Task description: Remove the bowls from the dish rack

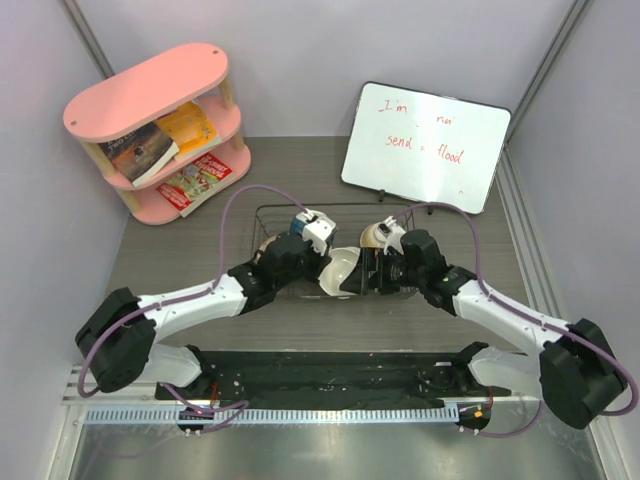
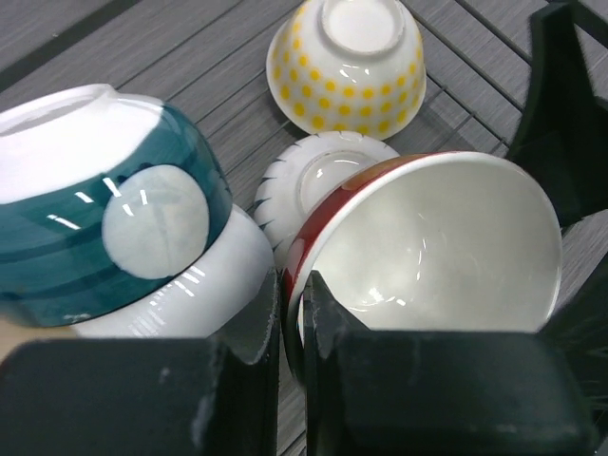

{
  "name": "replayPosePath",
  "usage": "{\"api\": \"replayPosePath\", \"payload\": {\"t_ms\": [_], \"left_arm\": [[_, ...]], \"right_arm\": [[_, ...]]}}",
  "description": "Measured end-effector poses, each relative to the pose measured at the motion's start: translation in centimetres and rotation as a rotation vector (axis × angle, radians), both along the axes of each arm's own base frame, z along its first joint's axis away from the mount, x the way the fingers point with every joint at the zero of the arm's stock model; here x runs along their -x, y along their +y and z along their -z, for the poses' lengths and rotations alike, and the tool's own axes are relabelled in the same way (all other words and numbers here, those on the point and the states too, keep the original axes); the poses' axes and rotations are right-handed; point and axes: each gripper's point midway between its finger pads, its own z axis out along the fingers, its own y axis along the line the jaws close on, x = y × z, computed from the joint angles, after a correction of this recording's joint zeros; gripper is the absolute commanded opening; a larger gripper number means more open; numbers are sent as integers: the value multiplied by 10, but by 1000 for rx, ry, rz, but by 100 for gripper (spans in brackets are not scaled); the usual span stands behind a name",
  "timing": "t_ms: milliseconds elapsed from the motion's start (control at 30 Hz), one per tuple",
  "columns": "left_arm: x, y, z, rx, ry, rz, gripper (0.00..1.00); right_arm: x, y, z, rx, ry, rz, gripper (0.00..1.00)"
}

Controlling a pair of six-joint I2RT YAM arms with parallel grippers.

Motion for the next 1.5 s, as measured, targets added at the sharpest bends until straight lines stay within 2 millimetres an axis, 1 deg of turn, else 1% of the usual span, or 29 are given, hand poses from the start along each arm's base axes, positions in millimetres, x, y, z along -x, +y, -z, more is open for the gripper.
{"api": "replayPosePath", "payload": {"t_ms": [167, 267, 400, 500, 600, 667, 767, 833, 867, 933, 1033, 1133, 1167, 1200, 1267, 1333, 1400, 1500], "left_arm": [[1, 12, -11, -16, -10, -35, 0], [1, 15, -17, -28, -4, -45, 0], [4, 18, -30, -28, -1, -46, 0], [8, 26, -43, -17, -17, -58, 0], [8, 36, -62, 2, -46, -88, 0], [6, 45, -79, 16, -77, -121, 0], [1, 64, -100, 17, -127, -201, 0], [-5, 83, -113, -6, -162, -281, 0], [-7, 92, -116, -16, -172, -318, 0], [-13, 117, -120, -48, -191, -418, 0], [-19, 159, -118, -112, -202, -570, 0], [-23, 213, -115, -162, -202, -749, 0], [-24, 226, -115, -172, -198, -794, 0], [-25, 244, -114, -185, -192, -859, 0], [-27, 269, -112, -196, -177, -953, 0], [-29, 290, -107, -213, -153, -1028, 0], [-32, 308, -97, -234, -113, -1093, 0], [-37, 334, -73, -242, -12, -1176, 0]], "right_arm": [[10, -2, -27, -11, 4, -8, 100], [12, -3, -43, -19, -7, -5, 100], [9, -8, -62, -23, -41, 24, 100], [3, -17, -73, -10, -74, 75, 100], [-5, -29, -76, 20, -99, 138, 100], [-9, -35, -76, 39, -105, 175, 100], [-14, -46, -69, 83, -101, 221, 100], [-16, -53, -63, 110, -91, 248, 100], [-16, -55, -61, 120, -88, 257, 100], [-16, -59, -56, 137, -80, 268, 100], [-15, -62, -49, 156, -69, 271, 100], [-15, -63, -44, 168, -59, 268, 100], [-15, -63, -42, 172, -56, 266, 99], [-15, -64, -40, 177, -53, 266, 100], [-15, -65, -37, 185, -48, 265, 100], [-15, -66, -35, 192, -47, 263, 100], [-15, -67, -34, 194, -47, 263, 100], [-16, -69, -34, 195, -46, 265, 100]]}}
